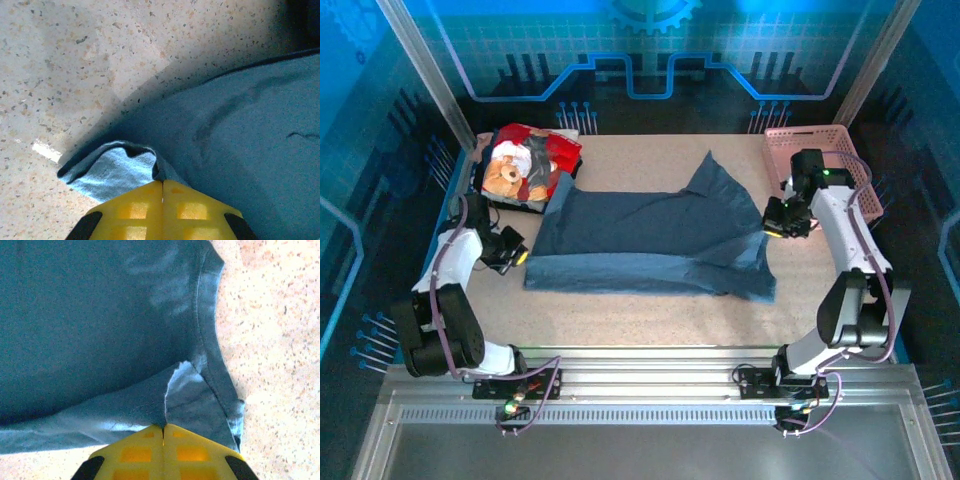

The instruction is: Fold and stack the t-shirts

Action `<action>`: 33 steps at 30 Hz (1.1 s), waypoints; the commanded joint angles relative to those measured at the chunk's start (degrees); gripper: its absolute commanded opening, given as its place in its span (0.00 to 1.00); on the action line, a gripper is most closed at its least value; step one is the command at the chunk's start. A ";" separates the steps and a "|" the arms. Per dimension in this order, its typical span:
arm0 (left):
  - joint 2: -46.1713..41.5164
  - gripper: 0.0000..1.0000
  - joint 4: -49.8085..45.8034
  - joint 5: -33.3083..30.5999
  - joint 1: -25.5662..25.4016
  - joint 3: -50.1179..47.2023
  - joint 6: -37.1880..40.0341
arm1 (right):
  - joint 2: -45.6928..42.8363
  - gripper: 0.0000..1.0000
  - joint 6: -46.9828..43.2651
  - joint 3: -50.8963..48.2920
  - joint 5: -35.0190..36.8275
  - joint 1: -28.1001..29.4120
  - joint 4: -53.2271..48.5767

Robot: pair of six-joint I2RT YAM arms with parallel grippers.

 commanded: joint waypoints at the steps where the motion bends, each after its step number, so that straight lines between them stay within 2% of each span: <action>1: 1.98 0.00 2.43 -0.24 0.34 0.63 1.94 | 2.90 0.00 -1.45 2.50 -0.20 -0.80 1.86; 8: 6.90 0.02 6.30 2.00 -0.38 1.28 2.38 | 9.41 0.00 -2.95 6.94 0.52 -0.78 3.10; 12: 8.40 0.48 6.55 1.73 -2.93 5.17 2.33 | 15.24 0.04 -2.38 12.22 -0.19 -0.76 3.25; 14: 7.96 0.59 5.68 1.10 -4.68 7.63 1.51 | 18.50 0.08 -1.43 15.25 -1.70 -0.73 4.61; 17: 6.04 0.68 4.18 -0.26 -8.57 10.83 -0.36 | 24.05 0.24 1.06 21.15 -3.96 -0.77 6.42; 19: 4.18 0.69 3.63 -0.90 -11.97 11.77 -1.47 | 25.91 0.51 2.44 23.27 -6.89 -0.69 9.42; 20: 3.02 0.70 3.96 -1.08 -14.43 11.56 -2.24 | 26.29 0.58 3.28 24.12 -7.73 -0.63 10.12; 22: 1.18 0.70 4.71 -0.60 -18.75 10.36 -3.88 | 25.62 0.65 3.35 25.54 -7.74 -0.44 8.47; 25: -2.48 0.70 6.09 -1.59 -24.42 6.18 -7.21 | 18.03 0.66 1.89 20.52 -5.52 0.19 6.85; 29: -5.92 0.70 12.31 -0.16 -29.09 -1.95 -10.53 | 2.99 0.66 3.16 3.64 -4.85 0.17 4.95; 33: -3.56 0.68 16.28 0.90 -30.63 -5.79 -11.67 | -8.26 0.63 7.52 -14.95 -5.00 -0.03 7.80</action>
